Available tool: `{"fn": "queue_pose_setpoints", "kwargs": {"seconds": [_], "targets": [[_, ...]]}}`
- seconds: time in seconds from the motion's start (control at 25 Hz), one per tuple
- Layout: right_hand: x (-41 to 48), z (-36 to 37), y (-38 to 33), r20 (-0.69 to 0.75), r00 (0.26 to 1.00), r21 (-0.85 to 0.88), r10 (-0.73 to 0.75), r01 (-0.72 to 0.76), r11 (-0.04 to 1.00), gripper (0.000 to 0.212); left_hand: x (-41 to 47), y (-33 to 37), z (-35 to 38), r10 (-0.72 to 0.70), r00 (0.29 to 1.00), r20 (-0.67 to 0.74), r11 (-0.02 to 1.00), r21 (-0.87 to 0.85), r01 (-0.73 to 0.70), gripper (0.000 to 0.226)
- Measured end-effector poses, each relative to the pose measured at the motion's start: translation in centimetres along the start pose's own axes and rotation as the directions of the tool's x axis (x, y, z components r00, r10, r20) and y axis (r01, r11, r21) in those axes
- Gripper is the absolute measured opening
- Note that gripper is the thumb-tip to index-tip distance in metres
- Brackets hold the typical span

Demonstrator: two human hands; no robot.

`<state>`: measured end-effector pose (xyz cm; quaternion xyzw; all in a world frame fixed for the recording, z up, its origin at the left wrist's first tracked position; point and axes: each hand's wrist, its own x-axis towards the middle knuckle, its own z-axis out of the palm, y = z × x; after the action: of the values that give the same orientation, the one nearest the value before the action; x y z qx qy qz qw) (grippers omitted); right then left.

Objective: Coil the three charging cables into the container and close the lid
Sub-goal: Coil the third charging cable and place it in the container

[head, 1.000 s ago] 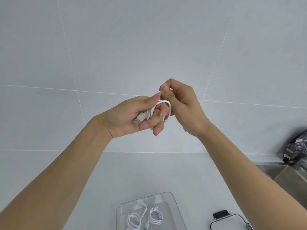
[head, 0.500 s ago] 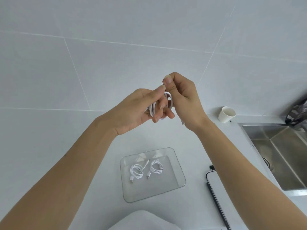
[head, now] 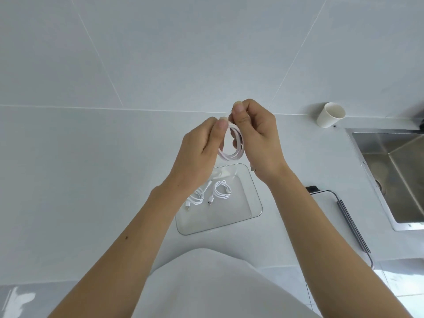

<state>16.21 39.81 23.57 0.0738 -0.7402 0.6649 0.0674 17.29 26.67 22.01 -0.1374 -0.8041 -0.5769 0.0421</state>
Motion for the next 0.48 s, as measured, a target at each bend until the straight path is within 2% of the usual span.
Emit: {"fn": "queue_pose_setpoints", "kwargs": {"seconds": [0.08,0.2,0.32,0.4,0.48], "targets": [[-0.4,-0.2,0.0,0.013,0.999,-0.038,0.032,-0.031,0.999,0.032,-0.6,-0.3,0.2,-0.008,1.0,-0.022,0.999,0.035,0.009,0.043],[-1.0,-1.1,0.1,0.116,0.99,-0.101,0.083,-0.071,0.992,0.03,-1.4,-0.6,0.1,-0.035,0.999,-0.041,0.999,0.008,0.036,0.043],[-1.9,-2.6,0.2,0.205,0.969,-0.367,0.139,-0.055,0.929,0.031,-2.0,-1.2,-0.4,-0.104,0.994,-0.034,0.994,-0.045,0.103,0.045],[-2.2,-3.1,0.5,0.199,0.968,-0.516,0.151,-0.028,0.856,0.03,-2.3,-1.4,-0.5,-0.14,0.99,0.006,0.988,-0.062,0.141,0.046],[-2.3,-3.1,0.9,0.131,0.983,-0.542,0.126,-0.035,0.839,0.028,-2.6,-1.4,-0.2,-0.169,0.984,0.048,0.979,-0.11,0.174,0.049]]}}
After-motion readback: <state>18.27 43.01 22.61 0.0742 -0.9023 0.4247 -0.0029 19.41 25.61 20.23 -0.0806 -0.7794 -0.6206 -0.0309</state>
